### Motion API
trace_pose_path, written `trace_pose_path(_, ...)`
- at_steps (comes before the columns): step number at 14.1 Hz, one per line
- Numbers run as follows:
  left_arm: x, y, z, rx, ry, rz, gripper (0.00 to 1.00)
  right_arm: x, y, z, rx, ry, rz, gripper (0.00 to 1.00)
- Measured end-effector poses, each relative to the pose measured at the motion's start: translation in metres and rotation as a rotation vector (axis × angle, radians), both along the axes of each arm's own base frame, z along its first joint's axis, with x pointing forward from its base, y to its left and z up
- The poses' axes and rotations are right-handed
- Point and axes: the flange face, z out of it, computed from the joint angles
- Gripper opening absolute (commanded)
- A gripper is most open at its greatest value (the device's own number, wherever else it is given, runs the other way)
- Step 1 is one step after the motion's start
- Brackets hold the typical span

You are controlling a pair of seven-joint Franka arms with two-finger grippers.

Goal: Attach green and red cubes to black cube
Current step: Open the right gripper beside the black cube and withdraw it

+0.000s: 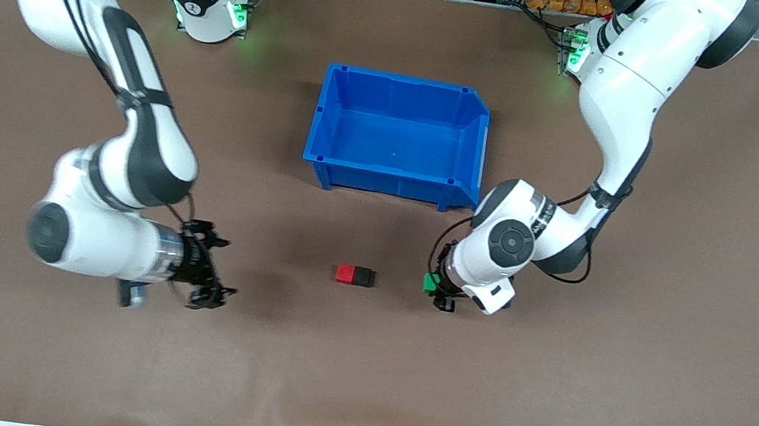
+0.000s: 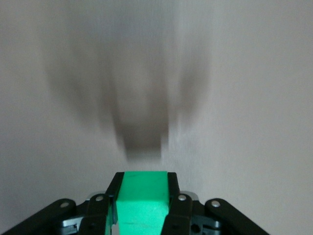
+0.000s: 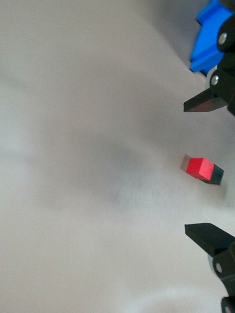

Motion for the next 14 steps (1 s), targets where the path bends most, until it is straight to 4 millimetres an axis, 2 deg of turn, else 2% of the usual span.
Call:
trace_pose_path(1,-0.001,-0.008,-0.002,-0.003,-0.001,0.004,0.0,0.0,-0.017,0.023,-0.001,-0.02,0.05,1.0)
trace_pose_path(4,-0.012,-0.033,-0.018,-0.008,0.007,0.005,0.0,-0.007,-0.086,0.093,-0.002,-0.095,0.19,1.0)
trace_pose_path(6,-0.016,-0.044,-0.026,-0.024,-0.016,0.008,0.0,-0.021,-0.119,0.14,-0.012,-0.133,0.253,1.0)
trace_pose_path(8,-0.017,-0.05,-0.031,-0.028,-0.041,0.004,0.0,-0.044,-0.131,0.184,-0.024,-0.143,0.325,1.0)
trace_pose_path(10,-0.02,-0.057,-0.035,-0.022,-0.059,-0.007,0.0,-0.064,-0.128,0.226,-0.061,-0.212,0.447,1.0)
trace_pose_path(14,-0.027,-0.07,-0.04,-0.02,-0.071,-0.013,0.0,-0.102,-0.131,0.287,-0.215,-0.277,0.602,1.0)
